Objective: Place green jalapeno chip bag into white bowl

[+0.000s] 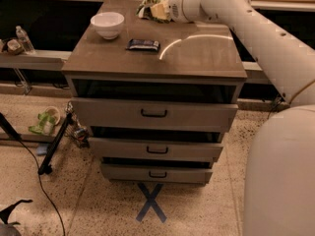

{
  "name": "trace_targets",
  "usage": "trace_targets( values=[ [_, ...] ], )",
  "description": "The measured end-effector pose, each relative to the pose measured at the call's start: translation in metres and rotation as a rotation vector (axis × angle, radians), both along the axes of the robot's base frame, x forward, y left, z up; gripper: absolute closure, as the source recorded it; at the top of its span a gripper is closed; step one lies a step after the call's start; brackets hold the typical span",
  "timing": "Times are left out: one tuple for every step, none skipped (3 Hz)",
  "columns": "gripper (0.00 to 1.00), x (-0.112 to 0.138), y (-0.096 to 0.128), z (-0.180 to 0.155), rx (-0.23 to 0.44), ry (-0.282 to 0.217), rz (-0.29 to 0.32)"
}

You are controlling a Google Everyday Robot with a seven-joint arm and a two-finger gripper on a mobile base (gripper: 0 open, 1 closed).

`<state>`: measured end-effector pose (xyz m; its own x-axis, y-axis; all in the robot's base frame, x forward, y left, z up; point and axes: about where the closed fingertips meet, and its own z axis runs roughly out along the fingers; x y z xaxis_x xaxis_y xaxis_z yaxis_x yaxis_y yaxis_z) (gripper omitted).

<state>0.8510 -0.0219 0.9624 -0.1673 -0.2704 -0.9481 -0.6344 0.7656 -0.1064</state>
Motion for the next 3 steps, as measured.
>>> trace_targets(
  values=[
    [1.0, 0.004, 0.018, 0.0, 0.001, -0.007, 0.026],
    [1.0, 0.01, 0.052, -0.003, 0.017, -0.009, 0.072],
    [1.0, 0.018, 0.085, -0.005, 0.039, -0.008, 0.109]
  ],
)
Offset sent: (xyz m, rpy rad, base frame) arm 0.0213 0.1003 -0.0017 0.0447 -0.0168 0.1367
